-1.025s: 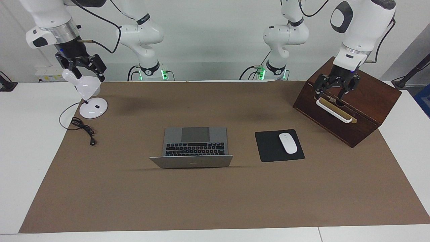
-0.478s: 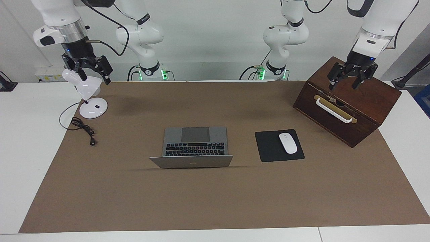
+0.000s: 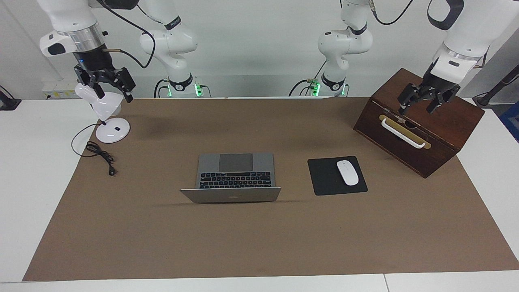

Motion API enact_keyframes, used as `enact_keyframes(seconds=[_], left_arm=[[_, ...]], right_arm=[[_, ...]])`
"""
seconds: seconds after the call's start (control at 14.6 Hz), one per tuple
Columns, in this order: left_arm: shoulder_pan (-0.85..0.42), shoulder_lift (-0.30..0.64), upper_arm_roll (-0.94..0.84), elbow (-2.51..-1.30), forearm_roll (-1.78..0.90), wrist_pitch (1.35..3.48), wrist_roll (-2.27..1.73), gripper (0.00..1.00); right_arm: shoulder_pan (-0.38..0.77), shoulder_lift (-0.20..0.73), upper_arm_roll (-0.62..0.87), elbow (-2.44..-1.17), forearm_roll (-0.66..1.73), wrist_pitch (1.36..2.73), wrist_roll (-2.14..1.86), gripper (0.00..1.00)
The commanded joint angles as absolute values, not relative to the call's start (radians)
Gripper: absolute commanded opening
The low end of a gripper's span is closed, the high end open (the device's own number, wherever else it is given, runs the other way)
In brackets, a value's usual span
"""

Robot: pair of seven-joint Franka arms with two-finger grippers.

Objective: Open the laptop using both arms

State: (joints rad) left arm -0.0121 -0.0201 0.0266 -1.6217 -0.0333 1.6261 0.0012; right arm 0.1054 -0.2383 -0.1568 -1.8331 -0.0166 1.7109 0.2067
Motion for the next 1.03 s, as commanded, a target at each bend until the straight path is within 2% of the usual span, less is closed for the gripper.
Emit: enact_keyframes(seconds=[0.0, 0.21, 0.41, 0.96], left_arm=[[-0.002, -0.008, 0.018, -1.598, -0.020, 1.586, 0.003, 1.00], [-0.003, -0.008, 0.018, -1.583, -0.011, 1.513, 0.005, 1.00], [-0.002, 0.005, 0.018, -1.556, -0.012, 1.479, 0.005, 1.00], [-0.005, 0.014, 0.017, -1.542, -0.020, 1.545, 0.008, 1.00]], right_arm=[[0.112, -0.238, -0.158, -1.848, -0.018, 1.733, 0.209, 1.00], [0.042, -0.168, -0.082, -1.830, -0.017, 1.727, 0.206, 1.00], [0.019, -0.114, -0.064, -1.773, -0.017, 1.717, 0.206, 1.00], [-0.017, -0.066, -0.044, -1.691, -0.017, 1.687, 0.166, 1.00]])
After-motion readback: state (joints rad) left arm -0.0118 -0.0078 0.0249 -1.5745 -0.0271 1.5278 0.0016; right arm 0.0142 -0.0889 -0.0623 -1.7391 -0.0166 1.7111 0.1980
